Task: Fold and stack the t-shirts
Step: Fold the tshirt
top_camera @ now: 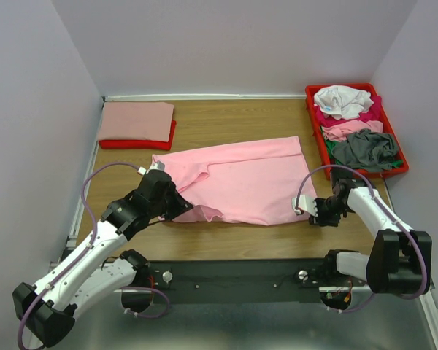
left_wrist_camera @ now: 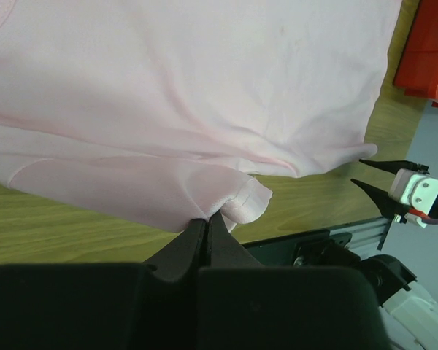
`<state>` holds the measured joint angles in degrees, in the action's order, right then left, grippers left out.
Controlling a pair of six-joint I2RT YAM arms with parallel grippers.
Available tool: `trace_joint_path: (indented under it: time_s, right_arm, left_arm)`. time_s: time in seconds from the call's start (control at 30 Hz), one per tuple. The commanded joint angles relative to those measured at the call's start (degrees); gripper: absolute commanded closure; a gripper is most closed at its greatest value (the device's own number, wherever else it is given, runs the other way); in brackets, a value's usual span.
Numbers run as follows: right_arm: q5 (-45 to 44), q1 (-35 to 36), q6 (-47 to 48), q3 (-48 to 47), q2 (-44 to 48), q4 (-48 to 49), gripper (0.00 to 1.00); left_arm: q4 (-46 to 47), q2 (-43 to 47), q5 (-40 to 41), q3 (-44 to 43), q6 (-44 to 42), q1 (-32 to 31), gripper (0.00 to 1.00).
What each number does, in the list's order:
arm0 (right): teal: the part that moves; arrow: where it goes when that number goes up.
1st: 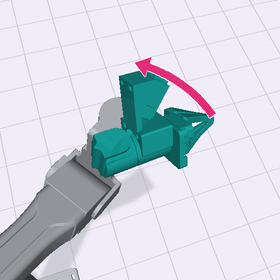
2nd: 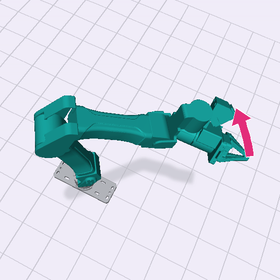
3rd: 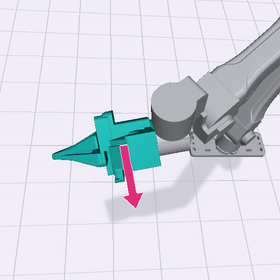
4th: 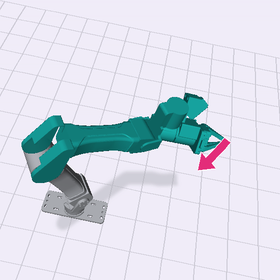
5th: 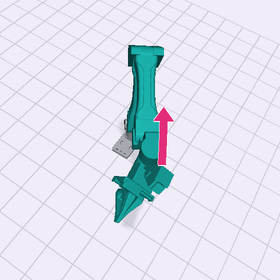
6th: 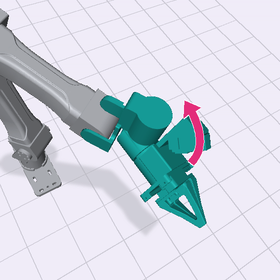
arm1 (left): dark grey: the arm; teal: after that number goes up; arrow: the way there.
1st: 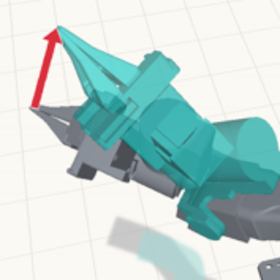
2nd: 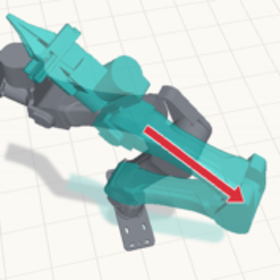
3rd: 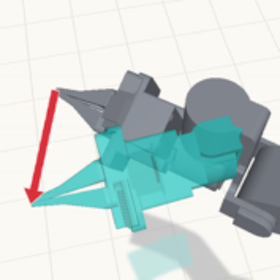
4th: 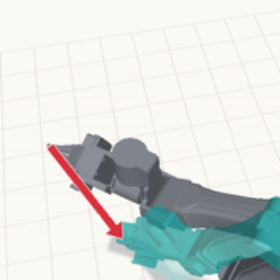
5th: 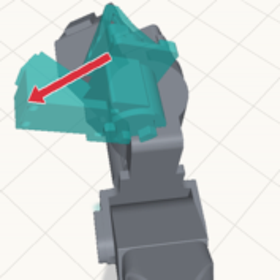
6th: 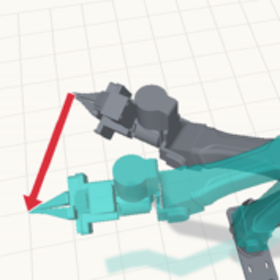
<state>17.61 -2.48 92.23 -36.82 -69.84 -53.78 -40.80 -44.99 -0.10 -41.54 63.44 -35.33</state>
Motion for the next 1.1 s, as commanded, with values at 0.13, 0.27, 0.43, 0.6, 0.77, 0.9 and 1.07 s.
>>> trace_joint_path:
  time_s: [0.13,0.27,0.43,0.6,0.77,0.9,1.07]
  right_arm:
    - [-1.5,-0.2,0.7,1.2,-2.0,3.9,0.55]
    - [-1.7,-0.2,0.3,1.7,-3.8,4.7,0.62]
    - [-1.8,-0.2,-0.3,2.5,-4.2,5.9,0.78]
    - [-1.5,-0.3,-1.3,2.9,-3.9,6.7,0.9]
    - [-0.5,-0.2,-2.0,3.4,-3.3,7.0,0.98]
    - [0.4,-0.3,-3.3,3.1,-2.4,7.0,1.0]
    - [4.0,-0.3,-6.1,-1.7,2.6,2.8,1.0]
  left_arm:
    - [1.2,0.7,-1.7,0.8,-0.6,0.4,1.0]
    - [1.2,0.8,-1.7,0.8,-0.5,0.4,1.0]
    - [1.2,0.7,-1.8,0.8,-0.4,0.4,1.0]
    - [1.3,0.7,-2.0,0.9,-0.6,0.5,1.0]
    - [1.3,0.7,-2.2,0.8,-0.6,0.4,1.0]
    - [1.2,0.9,-2.1,0.8,-0.4,0.4,1.0]
    - [0.8,1.0,-2.1,0.3,-0.3,0.5,1.0]
